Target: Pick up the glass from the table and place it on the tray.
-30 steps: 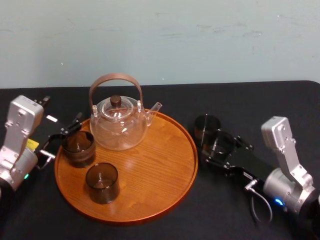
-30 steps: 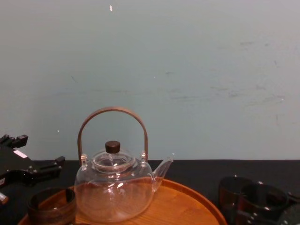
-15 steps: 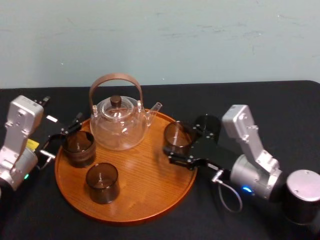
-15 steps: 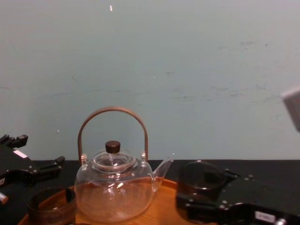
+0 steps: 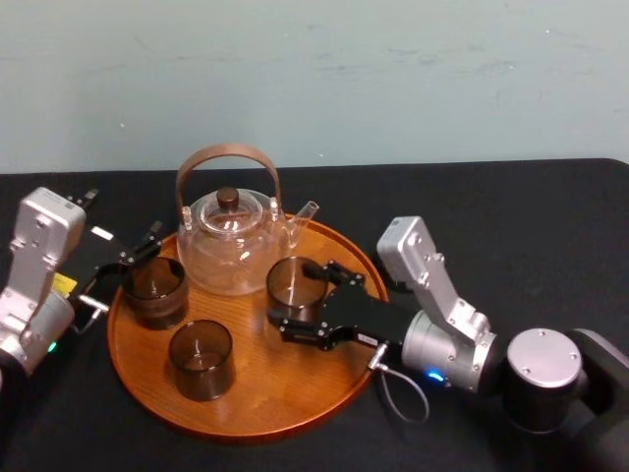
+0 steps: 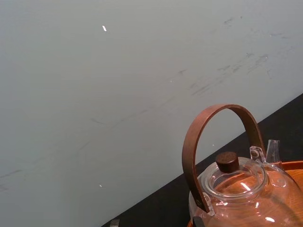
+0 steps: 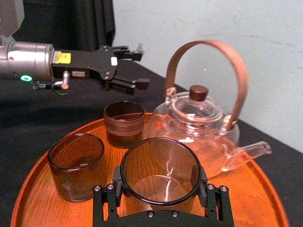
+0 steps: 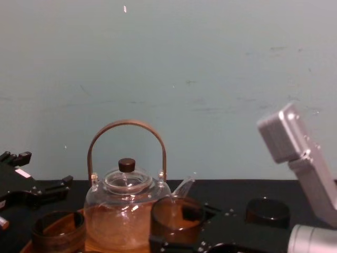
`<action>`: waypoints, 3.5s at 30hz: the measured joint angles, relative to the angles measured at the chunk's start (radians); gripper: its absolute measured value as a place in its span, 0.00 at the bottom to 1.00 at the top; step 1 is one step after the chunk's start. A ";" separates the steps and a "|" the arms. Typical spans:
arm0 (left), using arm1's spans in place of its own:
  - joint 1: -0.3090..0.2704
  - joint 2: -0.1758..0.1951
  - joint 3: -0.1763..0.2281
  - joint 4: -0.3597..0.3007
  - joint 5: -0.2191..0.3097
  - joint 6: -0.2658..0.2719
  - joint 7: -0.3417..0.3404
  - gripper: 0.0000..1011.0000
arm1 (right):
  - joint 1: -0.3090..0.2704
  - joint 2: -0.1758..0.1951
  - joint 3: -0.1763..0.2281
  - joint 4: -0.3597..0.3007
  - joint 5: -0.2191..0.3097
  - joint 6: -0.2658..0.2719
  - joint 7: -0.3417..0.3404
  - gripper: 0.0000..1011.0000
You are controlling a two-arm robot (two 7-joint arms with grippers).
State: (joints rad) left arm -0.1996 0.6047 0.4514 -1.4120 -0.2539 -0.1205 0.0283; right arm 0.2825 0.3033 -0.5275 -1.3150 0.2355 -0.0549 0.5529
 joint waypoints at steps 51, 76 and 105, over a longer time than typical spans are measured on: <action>0.000 0.000 0.000 0.000 0.000 0.000 0.000 0.99 | -0.014 -0.038 -0.076 0.082 0.021 -0.027 0.011 0.90; 0.000 0.000 0.000 0.000 0.000 0.000 0.000 0.99 | -0.064 0.002 -0.039 -0.013 0.033 -0.021 -0.022 0.99; 0.000 0.000 0.000 0.000 0.000 0.000 0.000 0.99 | -0.378 0.141 0.143 -0.346 0.043 -0.014 -0.178 0.99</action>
State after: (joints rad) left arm -0.1995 0.6047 0.4514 -1.4120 -0.2539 -0.1205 0.0283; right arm -0.0955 0.4438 -0.3847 -1.6613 0.2784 -0.0687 0.3749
